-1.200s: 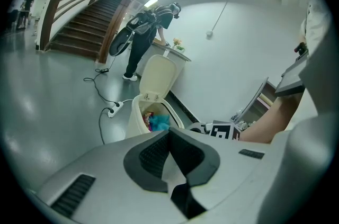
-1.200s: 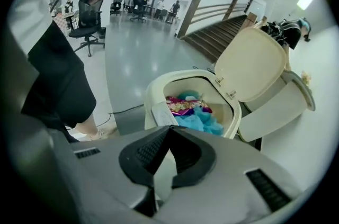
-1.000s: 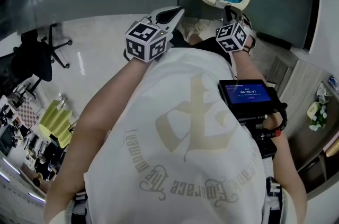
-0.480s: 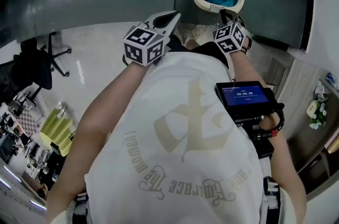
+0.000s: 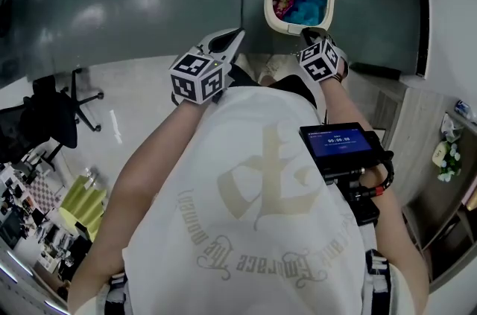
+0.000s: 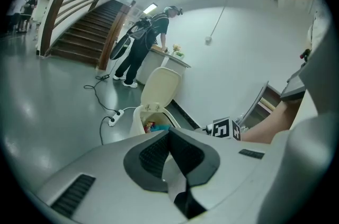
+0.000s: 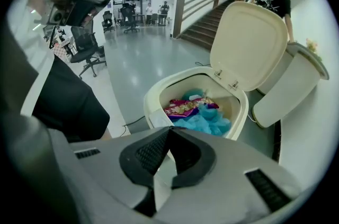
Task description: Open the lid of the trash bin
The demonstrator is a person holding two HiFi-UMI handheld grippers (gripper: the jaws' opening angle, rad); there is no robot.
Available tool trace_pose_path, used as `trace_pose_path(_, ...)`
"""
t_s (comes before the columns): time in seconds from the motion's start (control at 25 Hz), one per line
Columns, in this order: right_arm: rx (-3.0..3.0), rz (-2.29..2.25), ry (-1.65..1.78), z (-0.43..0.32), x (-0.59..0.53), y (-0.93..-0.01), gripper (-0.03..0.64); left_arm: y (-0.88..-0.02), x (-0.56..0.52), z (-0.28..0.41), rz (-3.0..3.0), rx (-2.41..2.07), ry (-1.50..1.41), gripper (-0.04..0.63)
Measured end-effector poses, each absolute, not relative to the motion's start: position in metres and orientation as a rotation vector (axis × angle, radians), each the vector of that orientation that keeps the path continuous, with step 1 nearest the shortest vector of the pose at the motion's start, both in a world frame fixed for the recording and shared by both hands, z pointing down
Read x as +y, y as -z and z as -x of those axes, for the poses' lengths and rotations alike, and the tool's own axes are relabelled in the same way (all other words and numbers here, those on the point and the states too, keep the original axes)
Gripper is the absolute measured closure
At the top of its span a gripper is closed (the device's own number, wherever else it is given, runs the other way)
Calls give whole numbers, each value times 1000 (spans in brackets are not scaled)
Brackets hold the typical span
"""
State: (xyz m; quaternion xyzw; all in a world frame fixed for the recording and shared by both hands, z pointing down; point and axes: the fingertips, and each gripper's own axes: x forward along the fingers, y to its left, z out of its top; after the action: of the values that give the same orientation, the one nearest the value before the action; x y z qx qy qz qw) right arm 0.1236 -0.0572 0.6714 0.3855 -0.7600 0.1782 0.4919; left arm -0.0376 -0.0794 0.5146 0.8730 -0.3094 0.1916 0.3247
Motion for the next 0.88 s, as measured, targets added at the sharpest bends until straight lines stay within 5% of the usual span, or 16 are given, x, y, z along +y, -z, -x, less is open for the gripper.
trace_pose_path(0.88, -2181, -1297, -526, -134, -98, -520, 612, -479, -107, 4, -2392, -776, -417, 583)
